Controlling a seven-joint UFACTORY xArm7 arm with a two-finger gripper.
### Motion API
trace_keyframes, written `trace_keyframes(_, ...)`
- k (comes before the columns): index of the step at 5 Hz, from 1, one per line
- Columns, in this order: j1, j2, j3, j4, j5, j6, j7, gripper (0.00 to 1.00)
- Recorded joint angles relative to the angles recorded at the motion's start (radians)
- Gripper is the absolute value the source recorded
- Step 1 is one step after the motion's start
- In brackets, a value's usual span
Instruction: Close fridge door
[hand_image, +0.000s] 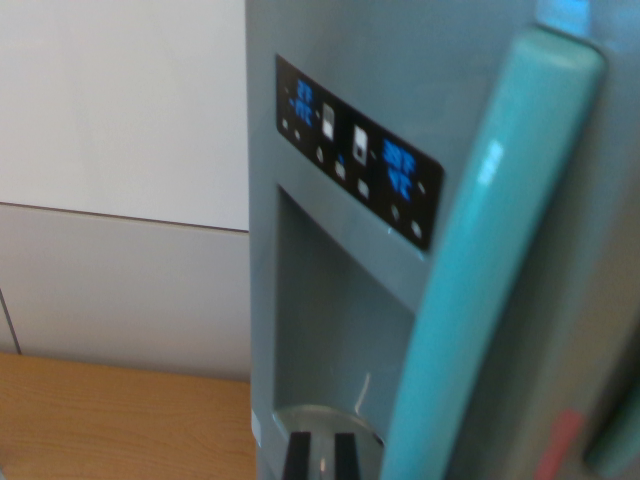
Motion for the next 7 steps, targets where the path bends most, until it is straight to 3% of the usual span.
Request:
trace_keyframes(1, 0.0000, 0.065, 0.002, 0.050, 0.0000, 0.000, 0.000, 1.00)
trace_keyframes(2, 0.0000, 0.065, 0.002, 0.050, 0.0000, 0.000, 0.000, 1.00)
trace_keyframes(3, 0.0000, 0.122, 0.002, 0.088, 0.0000, 0.000, 0.000, 1.00)
trace_keyframes(4, 0.0000, 0.122, 0.002, 0.088, 0.0000, 0.000, 0.000, 1.00)
trace_keyframes(5, -0.0001, 0.172, 0.001, 0.115, 0.0000, 0.000, 0.000, 1.00)
trace_keyframes(6, -0.0001, 0.172, 0.001, 0.115, 0.0000, 0.000, 0.000, 1.00)
trace_keyframes(7, -0.0005, 0.218, -0.006, 0.141, 0.0000, 0.000, 0.000, 1.00)
